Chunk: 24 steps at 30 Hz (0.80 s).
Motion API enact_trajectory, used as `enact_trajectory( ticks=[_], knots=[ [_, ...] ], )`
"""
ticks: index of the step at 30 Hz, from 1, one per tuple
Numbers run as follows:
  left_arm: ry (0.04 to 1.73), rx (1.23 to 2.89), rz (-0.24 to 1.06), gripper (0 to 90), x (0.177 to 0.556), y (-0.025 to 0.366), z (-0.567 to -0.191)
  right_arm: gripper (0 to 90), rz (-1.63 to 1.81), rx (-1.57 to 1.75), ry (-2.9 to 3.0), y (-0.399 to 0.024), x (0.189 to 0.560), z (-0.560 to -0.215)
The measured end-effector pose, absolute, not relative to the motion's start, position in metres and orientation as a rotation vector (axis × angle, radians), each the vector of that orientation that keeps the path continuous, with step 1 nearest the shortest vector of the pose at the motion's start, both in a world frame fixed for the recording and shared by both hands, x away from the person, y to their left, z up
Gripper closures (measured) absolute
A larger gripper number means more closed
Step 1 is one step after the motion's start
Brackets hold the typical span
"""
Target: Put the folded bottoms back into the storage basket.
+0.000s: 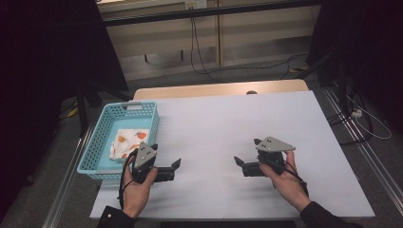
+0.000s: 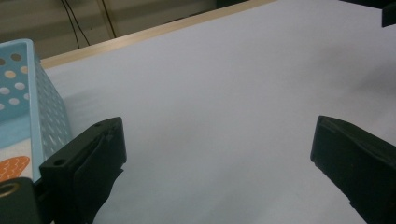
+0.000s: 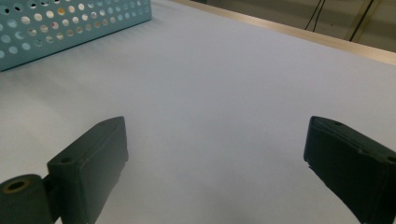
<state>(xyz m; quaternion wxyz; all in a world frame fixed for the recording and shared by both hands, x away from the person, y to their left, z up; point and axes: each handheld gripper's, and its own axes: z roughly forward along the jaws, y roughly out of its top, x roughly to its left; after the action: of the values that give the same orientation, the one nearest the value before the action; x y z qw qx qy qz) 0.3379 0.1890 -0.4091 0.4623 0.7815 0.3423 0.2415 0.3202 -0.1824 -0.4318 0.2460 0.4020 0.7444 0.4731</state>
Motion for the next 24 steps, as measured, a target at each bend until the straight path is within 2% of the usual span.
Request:
enact_trajectory(
  ticks=[24],
  knots=[
    [0.860, 1.913, 0.596, 3.6, 0.328, 0.192, -0.416, 6.2, 1.243, 1.186, 1.938, -0.225, 0.285, -0.449]
  ],
)
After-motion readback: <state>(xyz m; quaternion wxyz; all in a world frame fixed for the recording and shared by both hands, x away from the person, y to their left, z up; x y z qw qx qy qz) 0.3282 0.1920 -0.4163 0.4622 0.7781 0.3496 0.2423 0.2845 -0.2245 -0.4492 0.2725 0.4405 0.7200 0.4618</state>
